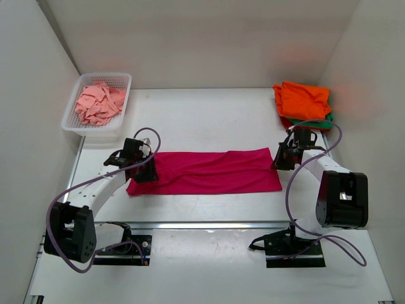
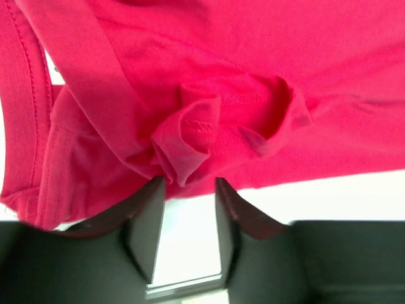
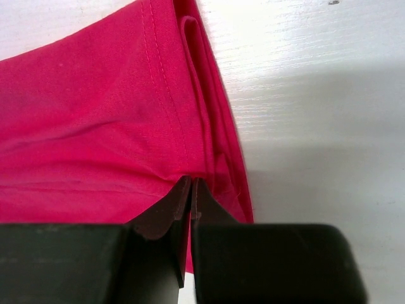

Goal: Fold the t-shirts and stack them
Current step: Fold the other side of the tshirt into a rectangle

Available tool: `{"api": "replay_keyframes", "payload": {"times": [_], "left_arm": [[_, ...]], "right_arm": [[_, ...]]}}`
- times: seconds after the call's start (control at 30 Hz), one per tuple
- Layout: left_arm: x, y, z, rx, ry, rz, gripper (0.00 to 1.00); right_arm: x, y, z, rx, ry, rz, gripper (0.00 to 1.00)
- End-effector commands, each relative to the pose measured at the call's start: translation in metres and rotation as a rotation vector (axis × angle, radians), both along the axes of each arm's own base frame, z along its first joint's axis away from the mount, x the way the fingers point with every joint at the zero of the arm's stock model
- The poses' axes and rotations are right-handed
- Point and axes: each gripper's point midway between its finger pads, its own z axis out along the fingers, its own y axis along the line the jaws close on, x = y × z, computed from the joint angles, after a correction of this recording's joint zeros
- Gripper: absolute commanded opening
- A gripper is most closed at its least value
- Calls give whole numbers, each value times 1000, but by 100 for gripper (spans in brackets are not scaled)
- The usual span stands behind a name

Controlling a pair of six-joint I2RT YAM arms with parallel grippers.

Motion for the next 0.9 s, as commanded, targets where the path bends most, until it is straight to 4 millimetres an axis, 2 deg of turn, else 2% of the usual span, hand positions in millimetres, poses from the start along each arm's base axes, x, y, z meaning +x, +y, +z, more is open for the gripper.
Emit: {"api": "replay_keyframes", "payload": {"times": [0.0, 0.1, 0.13, 0.17, 0.23, 0.33, 0.37, 0.4, 0.43, 0.47, 0.53, 0.6, 0.63, 0.73, 0.77, 0.83, 0.87], "left_arm": [[10, -10, 37, -54, -79, -17, 50], [32, -1, 76, -73, -228, 47, 67], [34, 5, 84, -72, -265, 69, 69], [45, 11, 93, -69, -322, 102, 70], [61, 15, 98, -58, -380, 125, 70], [75, 15, 75, -29, -329, 136, 67], [78, 14, 61, -13, -290, 137, 67], [83, 9, 57, -13, -285, 129, 66], [87, 5, 49, -18, -268, 120, 65], [87, 5, 34, -9, -224, 128, 65], [100, 5, 34, -17, -245, 144, 64], [107, 7, 30, -19, -248, 153, 64], [114, 5, 35, -27, -274, 156, 64], [121, 5, 22, 2, -234, 148, 64], [118, 3, 18, 1, -209, 145, 63], [120, 5, 9, 7, -179, 150, 63], [118, 4, 7, 12, -166, 143, 63]], "right_arm": [[-1, -2, -2, -8, -3, -10, 0], [-3, -3, -5, -8, 8, -20, 0], [-3, -4, -5, -13, 5, -16, 0], [-3, -6, -6, -19, 11, -24, 0], [-2, -7, -2, -30, 7, -32, 0], [-6, -9, 0, -53, 23, -47, 0], [-6, -12, 1, -69, 20, -52, 0], [-9, -15, -1, -72, 37, -67, 0], [-6, -18, 4, -80, 21, -73, 3], [-6, -20, 7, -86, 17, -83, 12], [0, -24, 20, -108, -28, -83, 18], [13, -19, 41, -113, -116, -56, 22], [22, -15, 52, -108, -165, -29, 20], [50, 1, 80, -80, -283, 39, 20], [58, 8, 85, -78, -307, 65, 19], [68, 14, 76, -70, -274, 86, 18], [76, 15, 79, -68, -289, 91, 16]]}}
